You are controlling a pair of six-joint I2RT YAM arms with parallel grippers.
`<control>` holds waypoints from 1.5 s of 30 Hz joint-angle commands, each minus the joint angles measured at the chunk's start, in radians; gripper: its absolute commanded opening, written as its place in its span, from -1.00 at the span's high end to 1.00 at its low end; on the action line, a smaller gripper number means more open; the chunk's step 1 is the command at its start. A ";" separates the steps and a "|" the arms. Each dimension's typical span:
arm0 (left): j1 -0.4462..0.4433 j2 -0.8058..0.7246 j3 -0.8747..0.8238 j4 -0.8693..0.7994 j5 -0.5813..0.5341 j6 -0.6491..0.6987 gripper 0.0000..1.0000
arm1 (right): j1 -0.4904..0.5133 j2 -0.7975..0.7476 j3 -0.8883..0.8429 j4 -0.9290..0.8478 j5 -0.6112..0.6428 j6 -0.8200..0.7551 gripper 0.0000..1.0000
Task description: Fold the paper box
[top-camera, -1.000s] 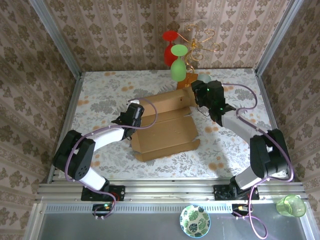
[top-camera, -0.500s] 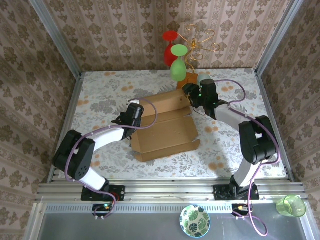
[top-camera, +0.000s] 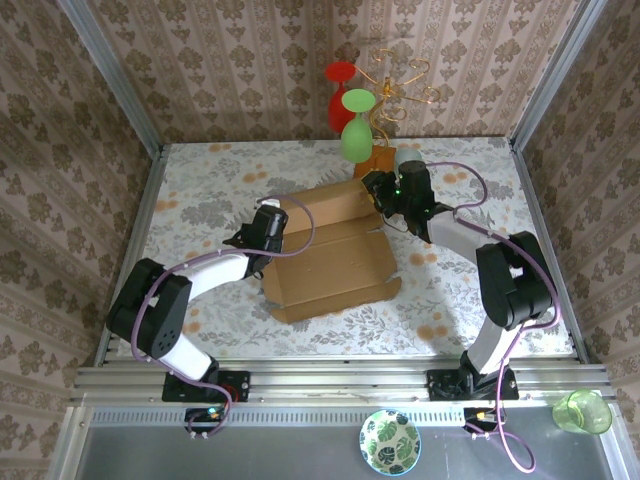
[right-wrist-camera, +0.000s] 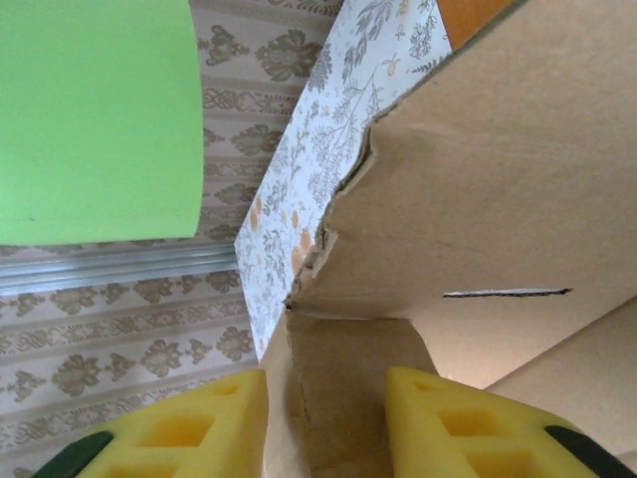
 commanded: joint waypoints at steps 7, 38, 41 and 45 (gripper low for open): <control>-0.002 0.006 0.007 -0.050 0.004 0.067 1.00 | 0.011 -0.050 -0.043 0.085 0.023 0.058 0.93; 0.076 -0.043 0.066 -0.129 0.180 0.062 1.00 | -0.027 -0.025 -0.342 0.075 0.107 -0.130 0.06; 0.076 -0.037 0.066 -0.127 0.183 0.058 1.00 | -0.025 0.027 -0.326 0.108 0.087 -0.124 0.05; 0.077 -0.029 0.066 -0.127 0.185 0.049 1.00 | -0.016 0.042 -0.321 0.162 0.062 -0.092 0.13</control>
